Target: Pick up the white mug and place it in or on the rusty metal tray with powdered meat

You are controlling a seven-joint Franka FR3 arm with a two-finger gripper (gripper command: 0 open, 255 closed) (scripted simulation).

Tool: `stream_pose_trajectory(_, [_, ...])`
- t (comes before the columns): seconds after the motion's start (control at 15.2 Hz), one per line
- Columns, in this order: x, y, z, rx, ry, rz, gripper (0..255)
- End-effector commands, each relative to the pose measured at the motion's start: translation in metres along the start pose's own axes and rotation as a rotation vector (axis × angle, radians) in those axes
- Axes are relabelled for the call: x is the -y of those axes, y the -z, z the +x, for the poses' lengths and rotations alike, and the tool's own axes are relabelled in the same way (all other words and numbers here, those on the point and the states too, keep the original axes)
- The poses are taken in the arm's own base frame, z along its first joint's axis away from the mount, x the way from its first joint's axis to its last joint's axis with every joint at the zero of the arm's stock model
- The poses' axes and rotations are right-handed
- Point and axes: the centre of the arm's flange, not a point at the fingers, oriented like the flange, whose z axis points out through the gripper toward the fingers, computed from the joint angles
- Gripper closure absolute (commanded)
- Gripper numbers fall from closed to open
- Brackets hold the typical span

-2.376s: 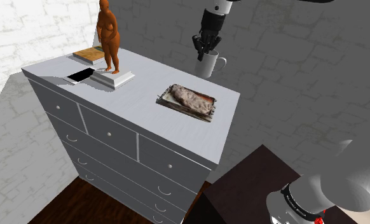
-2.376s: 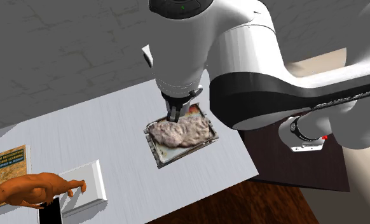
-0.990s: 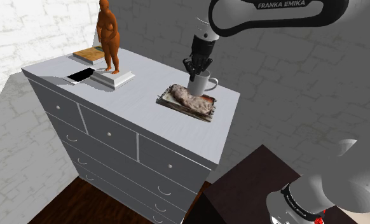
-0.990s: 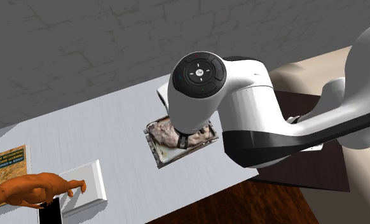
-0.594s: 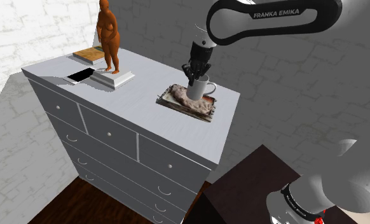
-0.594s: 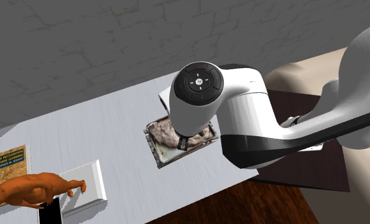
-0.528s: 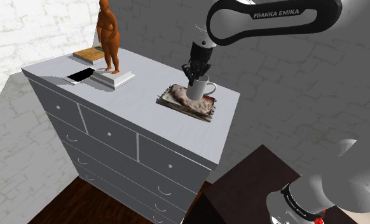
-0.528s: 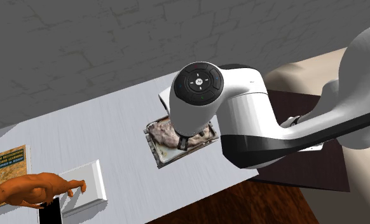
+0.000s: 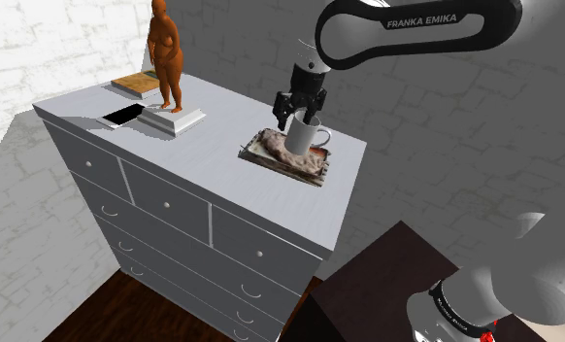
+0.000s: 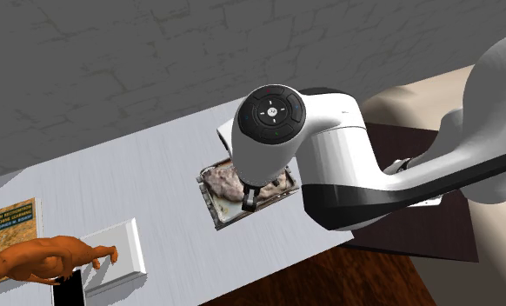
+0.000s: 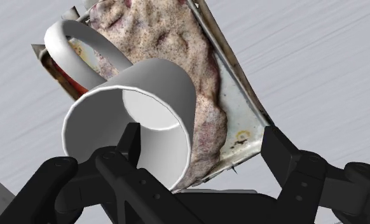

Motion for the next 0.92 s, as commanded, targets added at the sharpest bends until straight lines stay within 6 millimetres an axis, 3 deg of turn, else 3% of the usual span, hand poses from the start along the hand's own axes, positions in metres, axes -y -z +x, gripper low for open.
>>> stream_pose_trajectory(0.0, [0.000,0.000,0.000,0.000,0.000,0.000,0])
stream_pose_trajectory(0.07, [0.000,0.000,0.000,0.000,0.000,0.000,0])
stream_pose_trajectory(0.33, [0.000,0.050,0.000,0.000,0.000,0.000,0])
stream_pose_trajectory(0.86, [0.000,0.050,0.000,0.000,0.000,0.000,0])
